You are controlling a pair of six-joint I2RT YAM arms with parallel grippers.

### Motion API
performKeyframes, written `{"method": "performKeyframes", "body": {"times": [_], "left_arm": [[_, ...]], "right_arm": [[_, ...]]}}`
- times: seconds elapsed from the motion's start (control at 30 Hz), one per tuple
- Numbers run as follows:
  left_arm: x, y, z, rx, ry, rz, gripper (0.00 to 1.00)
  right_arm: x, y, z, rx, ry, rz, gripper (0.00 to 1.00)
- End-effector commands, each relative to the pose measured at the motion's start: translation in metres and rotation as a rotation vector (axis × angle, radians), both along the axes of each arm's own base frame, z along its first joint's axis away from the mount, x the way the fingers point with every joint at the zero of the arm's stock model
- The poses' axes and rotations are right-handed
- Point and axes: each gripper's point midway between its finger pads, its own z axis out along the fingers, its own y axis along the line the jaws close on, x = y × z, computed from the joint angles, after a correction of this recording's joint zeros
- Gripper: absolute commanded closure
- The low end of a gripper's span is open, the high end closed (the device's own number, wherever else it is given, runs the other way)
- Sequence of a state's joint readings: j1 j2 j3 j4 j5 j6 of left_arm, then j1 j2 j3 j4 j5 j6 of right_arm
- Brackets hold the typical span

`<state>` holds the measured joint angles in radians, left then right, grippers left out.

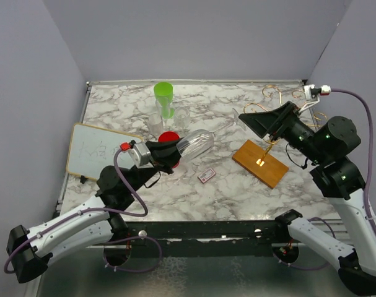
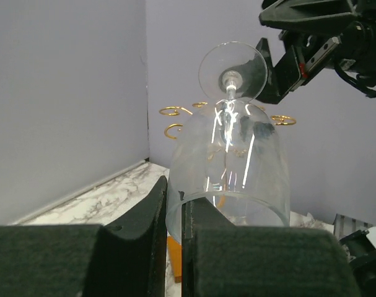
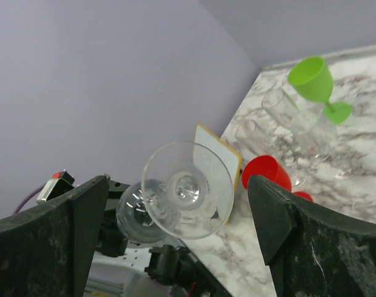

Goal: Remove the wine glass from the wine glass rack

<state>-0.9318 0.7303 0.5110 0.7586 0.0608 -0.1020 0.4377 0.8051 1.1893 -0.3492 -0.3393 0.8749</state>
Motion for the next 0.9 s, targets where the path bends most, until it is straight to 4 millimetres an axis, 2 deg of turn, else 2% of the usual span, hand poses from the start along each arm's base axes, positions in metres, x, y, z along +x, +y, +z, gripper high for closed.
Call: {"method": "performKeyframes", "body": {"times": [0.0,0.07,0.1,0.2,0.27,0.43,0.53,0.73,0.87], "left_arm": [[-0.001,0.018,0.028,-0.093,0.16,0.009,1.0],[-0.002,0.021,0.019,-0.049,0.26,0.01,1.0],[0.0,0.022,0.004,0.003,0.35,0.028,1.0],[-0.003,0.039,-0.025,0.104,0.591,0.093,1.0],[-0.011,0.054,-0.043,0.182,0.72,0.139,1.0],[-0.043,0.089,-0.071,0.314,0.958,0.189,1.0],[-0.058,0.097,-0.093,0.415,1.087,0.206,1.0],[-0.067,0.11,-0.163,0.792,1.332,0.37,1.0],[-0.055,0.111,-0.178,0.904,1.345,0.456,1.0]], "right_arm": [[0.001,-0.03,0.059,-0.039,-0.258,-0.171,0.05],[0.0,-0.044,0.075,-0.078,-0.331,-0.241,0.05],[-0.003,-0.052,0.084,-0.098,-0.373,-0.276,0.05],[-0.007,-0.075,0.097,-0.162,-0.449,-0.39,0.04],[-0.012,-0.09,0.102,-0.198,-0.493,-0.46,0.04],[-0.025,-0.12,0.11,-0.251,-0.574,-0.591,0.04],[-0.031,-0.128,0.111,-0.272,-0.602,-0.623,0.04],[-0.033,-0.129,0.1,-0.309,-0.599,-0.614,0.04],[-0.037,-0.13,0.095,-0.331,-0.588,-0.605,0.04]]}}
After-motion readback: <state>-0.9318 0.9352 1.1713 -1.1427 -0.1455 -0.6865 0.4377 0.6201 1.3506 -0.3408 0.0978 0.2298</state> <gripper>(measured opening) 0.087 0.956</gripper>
